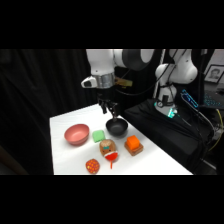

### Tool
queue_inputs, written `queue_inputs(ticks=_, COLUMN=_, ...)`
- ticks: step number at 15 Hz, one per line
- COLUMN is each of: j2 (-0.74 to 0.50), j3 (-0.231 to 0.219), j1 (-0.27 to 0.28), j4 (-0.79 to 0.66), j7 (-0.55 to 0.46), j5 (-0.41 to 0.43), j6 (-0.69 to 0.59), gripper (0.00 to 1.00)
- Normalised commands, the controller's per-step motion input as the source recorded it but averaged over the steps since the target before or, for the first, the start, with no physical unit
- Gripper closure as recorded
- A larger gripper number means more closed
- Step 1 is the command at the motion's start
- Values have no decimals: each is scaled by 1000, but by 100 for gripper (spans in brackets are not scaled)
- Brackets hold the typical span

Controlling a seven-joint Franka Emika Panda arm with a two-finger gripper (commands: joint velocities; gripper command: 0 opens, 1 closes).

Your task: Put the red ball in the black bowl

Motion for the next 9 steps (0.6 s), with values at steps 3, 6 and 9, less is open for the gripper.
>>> queue_inputs(ticks=3, j2=48, j3=20, j1=-6, j4=67, j7=35, j5=-25, j6=-10, gripper=0)
queue_inputs(ticks=6, j2=159, j3=29, j1=9, j4=222, j7=62, j5=-47, j6=17, gripper=0)
queue_inputs(ticks=9, j2=261, j3=29, j1=17, j4=353, j7=80, j5=-44, j6=56, gripper=0)
